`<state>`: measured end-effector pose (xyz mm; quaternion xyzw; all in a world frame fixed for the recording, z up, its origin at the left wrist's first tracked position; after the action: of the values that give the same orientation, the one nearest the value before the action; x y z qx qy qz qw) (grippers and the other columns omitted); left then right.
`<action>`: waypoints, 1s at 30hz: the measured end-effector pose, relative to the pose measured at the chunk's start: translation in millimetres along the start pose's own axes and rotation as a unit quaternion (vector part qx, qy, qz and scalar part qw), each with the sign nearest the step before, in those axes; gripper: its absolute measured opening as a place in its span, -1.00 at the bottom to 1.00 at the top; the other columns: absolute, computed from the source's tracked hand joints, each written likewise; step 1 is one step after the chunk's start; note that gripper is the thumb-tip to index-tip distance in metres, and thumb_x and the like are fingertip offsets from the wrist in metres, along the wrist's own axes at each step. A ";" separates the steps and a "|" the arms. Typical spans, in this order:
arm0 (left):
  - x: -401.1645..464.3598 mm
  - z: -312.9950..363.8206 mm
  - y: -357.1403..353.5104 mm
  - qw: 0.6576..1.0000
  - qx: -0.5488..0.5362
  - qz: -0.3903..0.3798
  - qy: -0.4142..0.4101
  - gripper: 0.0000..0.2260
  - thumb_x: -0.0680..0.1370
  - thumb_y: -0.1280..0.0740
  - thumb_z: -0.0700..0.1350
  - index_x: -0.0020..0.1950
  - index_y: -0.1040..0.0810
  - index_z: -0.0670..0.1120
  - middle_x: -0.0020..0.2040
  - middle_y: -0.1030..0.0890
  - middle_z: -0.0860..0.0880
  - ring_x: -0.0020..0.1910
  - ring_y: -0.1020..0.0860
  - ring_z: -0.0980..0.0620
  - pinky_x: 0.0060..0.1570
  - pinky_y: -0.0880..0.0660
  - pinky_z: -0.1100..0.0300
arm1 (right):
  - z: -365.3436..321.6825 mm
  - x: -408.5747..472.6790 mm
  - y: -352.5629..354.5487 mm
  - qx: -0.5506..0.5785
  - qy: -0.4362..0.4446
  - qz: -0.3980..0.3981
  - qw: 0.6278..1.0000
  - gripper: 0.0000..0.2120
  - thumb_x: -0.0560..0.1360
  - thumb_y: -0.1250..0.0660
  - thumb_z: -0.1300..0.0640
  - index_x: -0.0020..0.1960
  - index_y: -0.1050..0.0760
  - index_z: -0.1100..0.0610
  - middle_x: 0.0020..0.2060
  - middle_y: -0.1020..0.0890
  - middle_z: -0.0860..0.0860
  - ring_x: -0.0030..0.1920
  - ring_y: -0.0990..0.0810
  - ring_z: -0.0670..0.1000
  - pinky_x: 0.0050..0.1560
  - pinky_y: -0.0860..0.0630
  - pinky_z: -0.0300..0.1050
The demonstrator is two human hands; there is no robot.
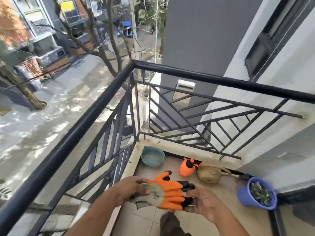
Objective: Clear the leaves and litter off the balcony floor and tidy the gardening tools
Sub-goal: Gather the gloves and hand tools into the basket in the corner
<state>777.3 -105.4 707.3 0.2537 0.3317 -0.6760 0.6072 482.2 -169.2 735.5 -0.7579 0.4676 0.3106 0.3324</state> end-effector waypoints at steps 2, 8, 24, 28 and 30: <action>37.3 19.5 9.6 0.999 -0.014 0.037 0.011 -0.63 0.53 -0.44 -0.39 0.31 -0.66 -0.16 0.16 -0.75 -0.19 0.08 -0.73 -0.12 -0.03 -0.66 0.04 | -19.9 40.7 15.7 0.008 -0.007 0.020 1.000 -0.53 0.37 -0.46 0.42 0.28 -0.58 0.29 0.02 -0.74 0.24 0.00 -0.71 0.25 -0.08 -0.69 0.18; 147.1 62.9 27.6 0.978 -0.111 0.168 0.056 -0.65 0.46 -0.36 -0.44 0.15 -0.74 -0.16 0.04 -0.76 -0.18 -0.16 -0.70 0.00 -0.26 -0.55 0.22 | -79.5 154.4 60.2 0.010 -0.040 0.045 0.998 -0.63 0.49 -0.37 0.45 0.28 -0.56 0.24 -0.02 -0.76 0.17 -0.01 -0.73 0.21 -0.04 -0.69 0.19; 529.3 40.2 116.0 0.936 -0.147 0.319 0.021 -0.53 0.53 -0.28 -0.45 0.18 -0.74 0.04 0.16 -0.74 -0.08 0.11 -0.71 -0.11 -0.12 -0.69 0.09 | -77.6 540.2 120.3 0.039 -0.029 0.139 0.989 -0.63 0.38 -0.47 0.29 0.17 -0.56 0.19 -0.10 -0.70 0.06 -0.14 -0.66 0.04 -0.36 -0.60 -0.18; 648.7 -9.8 159.0 0.955 -0.084 0.281 0.031 -0.48 0.43 -0.29 -0.37 0.24 -0.71 0.08 0.25 -0.71 -0.05 0.25 -0.66 -0.15 -0.06 -0.69 0.03 | -19.3 668.7 149.1 0.010 -0.032 0.154 0.988 -0.78 0.58 -0.35 0.37 0.14 -0.52 0.10 -0.06 -0.65 0.07 -0.14 -0.64 0.03 -0.40 -0.57 -0.24; 690.9 -39.3 168.2 0.960 -0.067 0.265 0.056 -0.45 0.42 -0.38 -0.25 0.41 -0.60 0.03 0.32 -0.65 0.00 0.28 -0.62 -0.09 0.11 -0.66 0.02 | 11.8 723.8 166.4 -0.021 -0.043 0.157 0.986 -0.73 0.55 -0.41 0.39 0.07 -0.51 0.05 -0.08 -0.67 0.01 -0.13 -0.66 0.02 -0.34 -0.62 -0.18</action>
<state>848.8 -533.6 142.9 0.3286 0.3309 -0.4518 0.7605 595.5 -580.2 127.4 -0.6681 0.5594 0.4009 0.2828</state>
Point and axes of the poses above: each hand's wrist, its own x-axis towards the middle knuckle, its own y-axis out of the back of the hand, z = x × y, the point moved 3 cm from there along x, towards the middle knuckle
